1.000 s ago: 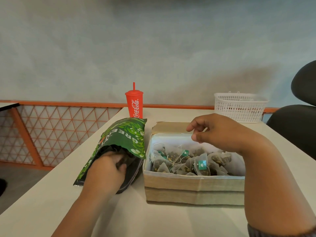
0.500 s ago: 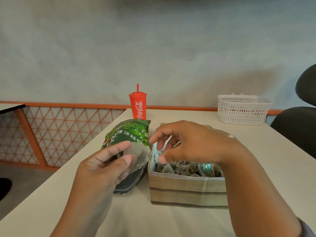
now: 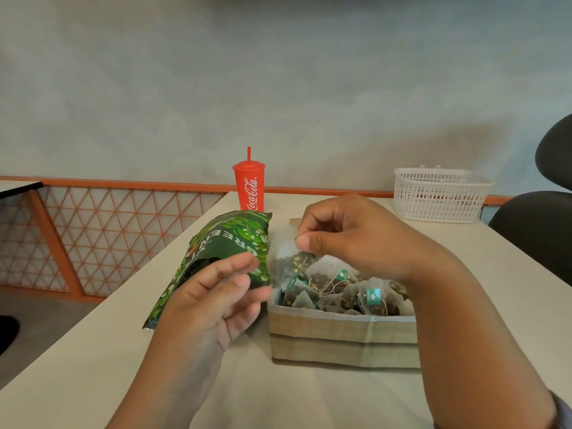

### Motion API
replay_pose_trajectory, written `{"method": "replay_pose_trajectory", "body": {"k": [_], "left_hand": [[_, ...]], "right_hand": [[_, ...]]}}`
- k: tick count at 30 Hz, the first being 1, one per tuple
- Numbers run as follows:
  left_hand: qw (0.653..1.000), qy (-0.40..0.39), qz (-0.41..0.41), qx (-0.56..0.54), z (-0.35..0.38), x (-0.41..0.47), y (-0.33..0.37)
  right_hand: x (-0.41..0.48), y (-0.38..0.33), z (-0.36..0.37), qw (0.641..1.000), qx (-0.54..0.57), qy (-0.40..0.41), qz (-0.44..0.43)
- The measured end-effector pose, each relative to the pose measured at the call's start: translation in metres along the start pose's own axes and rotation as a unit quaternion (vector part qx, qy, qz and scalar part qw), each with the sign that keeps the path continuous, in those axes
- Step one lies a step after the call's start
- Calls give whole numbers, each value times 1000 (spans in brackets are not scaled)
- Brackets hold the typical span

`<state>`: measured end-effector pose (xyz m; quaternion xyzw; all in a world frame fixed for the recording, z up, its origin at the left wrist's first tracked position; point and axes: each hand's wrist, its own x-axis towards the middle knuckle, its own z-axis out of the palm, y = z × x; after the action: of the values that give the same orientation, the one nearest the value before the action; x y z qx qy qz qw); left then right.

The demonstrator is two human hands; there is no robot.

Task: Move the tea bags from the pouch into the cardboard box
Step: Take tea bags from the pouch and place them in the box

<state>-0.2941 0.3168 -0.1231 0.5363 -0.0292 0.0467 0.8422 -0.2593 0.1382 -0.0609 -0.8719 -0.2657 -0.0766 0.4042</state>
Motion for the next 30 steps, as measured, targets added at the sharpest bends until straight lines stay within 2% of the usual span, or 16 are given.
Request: {"method": "replay_pose_trajectory", "body": {"k": [4, 6, 9, 12, 14, 17, 20, 25, 30], "left_hand": [[992, 58, 45, 101, -14, 10, -6], [970, 103, 105, 195, -21, 14, -8], [895, 135, 233, 356, -30, 19, -8], [821, 123, 314, 461, -41, 24, -8], [774, 134, 325, 527, -47, 29, -10], [727, 130, 288, 610, -53, 37, -11], [711, 98, 264, 645, -56, 45, -10], [715, 55, 294, 632, -46, 53, -2], [712, 37, 327, 620, -33, 57, 9]], "right_hand": [[-5, 13, -15, 996, -40, 57, 47], [-7, 23, -21, 992, -60, 89, 67], [-7, 38, -26, 984, -90, 115, 104], [-6, 58, -21, 976, -119, 56, 176], [-5, 69, -16, 964, -152, 0, 217], [-3, 74, -17, 960, -170, 2, 224], [-2, 65, -20, 967, -160, 31, 196], [3, 34, -7, 987, -102, 52, 112], [9, -1, 22, 997, -76, -20, 24]]}}
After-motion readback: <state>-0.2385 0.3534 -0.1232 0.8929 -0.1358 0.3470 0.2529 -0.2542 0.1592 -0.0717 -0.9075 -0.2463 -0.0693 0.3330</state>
